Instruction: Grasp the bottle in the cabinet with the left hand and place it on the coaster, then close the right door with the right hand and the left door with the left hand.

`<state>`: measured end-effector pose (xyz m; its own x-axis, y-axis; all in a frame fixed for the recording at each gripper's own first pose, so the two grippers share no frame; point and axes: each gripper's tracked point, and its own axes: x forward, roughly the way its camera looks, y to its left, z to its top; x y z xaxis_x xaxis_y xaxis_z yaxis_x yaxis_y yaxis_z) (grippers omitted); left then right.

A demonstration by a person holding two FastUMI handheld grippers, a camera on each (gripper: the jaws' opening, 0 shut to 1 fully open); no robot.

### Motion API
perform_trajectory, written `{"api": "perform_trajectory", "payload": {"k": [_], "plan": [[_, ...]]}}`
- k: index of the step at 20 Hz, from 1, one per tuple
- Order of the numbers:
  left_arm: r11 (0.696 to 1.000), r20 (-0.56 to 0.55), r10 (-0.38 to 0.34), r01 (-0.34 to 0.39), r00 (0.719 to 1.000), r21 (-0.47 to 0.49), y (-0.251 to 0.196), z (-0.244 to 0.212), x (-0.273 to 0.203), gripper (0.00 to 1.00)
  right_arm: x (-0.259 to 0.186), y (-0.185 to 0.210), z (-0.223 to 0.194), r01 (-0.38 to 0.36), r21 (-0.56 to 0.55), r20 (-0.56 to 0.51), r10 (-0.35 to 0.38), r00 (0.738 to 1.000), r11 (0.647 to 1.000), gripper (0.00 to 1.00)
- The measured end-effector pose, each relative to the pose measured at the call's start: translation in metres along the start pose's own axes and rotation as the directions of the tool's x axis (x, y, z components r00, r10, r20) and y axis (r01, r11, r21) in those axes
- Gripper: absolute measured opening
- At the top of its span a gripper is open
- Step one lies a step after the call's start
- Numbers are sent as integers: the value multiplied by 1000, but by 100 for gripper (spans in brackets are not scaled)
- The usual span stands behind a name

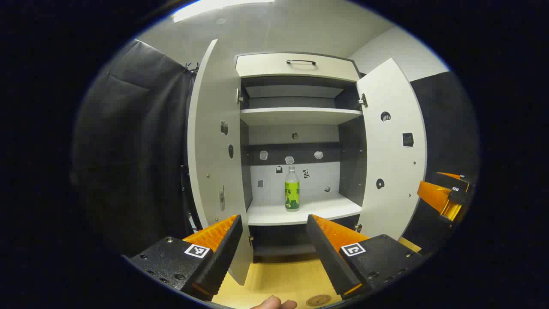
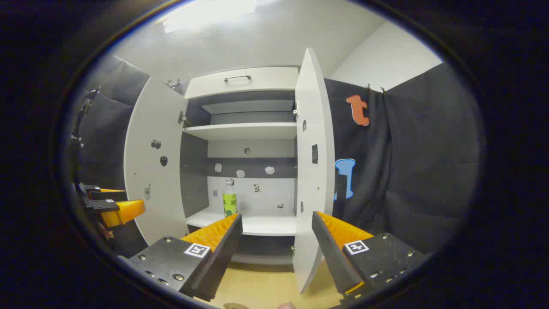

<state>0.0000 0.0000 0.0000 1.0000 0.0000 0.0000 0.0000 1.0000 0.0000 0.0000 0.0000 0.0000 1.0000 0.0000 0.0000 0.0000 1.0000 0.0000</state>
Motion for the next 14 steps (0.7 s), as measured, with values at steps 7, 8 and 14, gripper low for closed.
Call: {"api": "perform_trajectory", "payload": {"k": [7, 8, 14], "plan": [[1000, 27, -16, 17, 1000, -14, 12, 5, 19, 95, 18, 7, -4, 12, -10, -1, -12, 1000, 1000, 98], [1000, 24, -22, 23, 999, -17, 13, 2, 22, 95, 19, 8, -6, 11, -22, 1, -11, 1000, 1000, 94], [998, -38, -48, 47, 998, -42, 6, -25, 45, 95, 29, 9, -19, 15, -52, -20, -17, 1000, 999, 98]]}}
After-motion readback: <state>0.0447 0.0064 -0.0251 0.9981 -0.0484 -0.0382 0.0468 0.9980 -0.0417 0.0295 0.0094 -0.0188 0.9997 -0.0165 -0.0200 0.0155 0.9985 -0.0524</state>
